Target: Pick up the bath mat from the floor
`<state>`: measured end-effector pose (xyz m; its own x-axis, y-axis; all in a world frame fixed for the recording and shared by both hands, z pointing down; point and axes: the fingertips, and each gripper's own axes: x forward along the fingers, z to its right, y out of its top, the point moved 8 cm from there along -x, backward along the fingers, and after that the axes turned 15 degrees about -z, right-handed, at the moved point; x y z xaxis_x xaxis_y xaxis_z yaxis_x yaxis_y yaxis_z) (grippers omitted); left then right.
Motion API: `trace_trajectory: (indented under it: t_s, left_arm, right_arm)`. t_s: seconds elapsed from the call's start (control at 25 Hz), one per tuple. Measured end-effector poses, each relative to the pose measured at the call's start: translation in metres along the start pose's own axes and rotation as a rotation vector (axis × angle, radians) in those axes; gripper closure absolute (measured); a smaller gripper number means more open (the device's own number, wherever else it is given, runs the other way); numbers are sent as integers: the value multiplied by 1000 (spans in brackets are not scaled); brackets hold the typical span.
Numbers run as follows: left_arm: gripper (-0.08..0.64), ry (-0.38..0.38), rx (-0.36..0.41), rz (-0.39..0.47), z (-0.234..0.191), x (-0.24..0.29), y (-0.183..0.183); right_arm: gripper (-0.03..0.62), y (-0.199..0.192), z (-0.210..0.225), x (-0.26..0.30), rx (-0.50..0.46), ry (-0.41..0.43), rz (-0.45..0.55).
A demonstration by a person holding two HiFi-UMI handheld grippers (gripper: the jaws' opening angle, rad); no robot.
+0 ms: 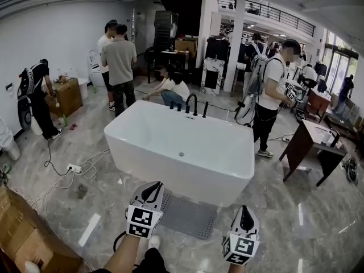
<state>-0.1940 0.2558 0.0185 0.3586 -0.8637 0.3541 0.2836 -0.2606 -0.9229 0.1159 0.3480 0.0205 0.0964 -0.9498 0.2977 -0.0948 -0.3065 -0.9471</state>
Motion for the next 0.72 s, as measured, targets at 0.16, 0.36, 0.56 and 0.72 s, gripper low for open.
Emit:
trace_trajectory:
  t_s: [0.16, 0.36, 0.56, 0.72]
  left_arm:
    - [541, -2, -5, -14, -26, 31, 2]
    - [541, -21, 6, -23, -64, 76, 13]
    - [541, -52, 22, -39, -104, 125, 21]
    - [541, -79, 39, -45, -141, 172, 30]
  right_arm:
    - [571, 10, -12, 36, 10, -4, -11]
    - [571, 30, -30, 84, 19, -17, -25]
    - [571, 49, -49, 137, 39, -42, -40]
    - [571, 64, -65, 180, 53, -75, -40]
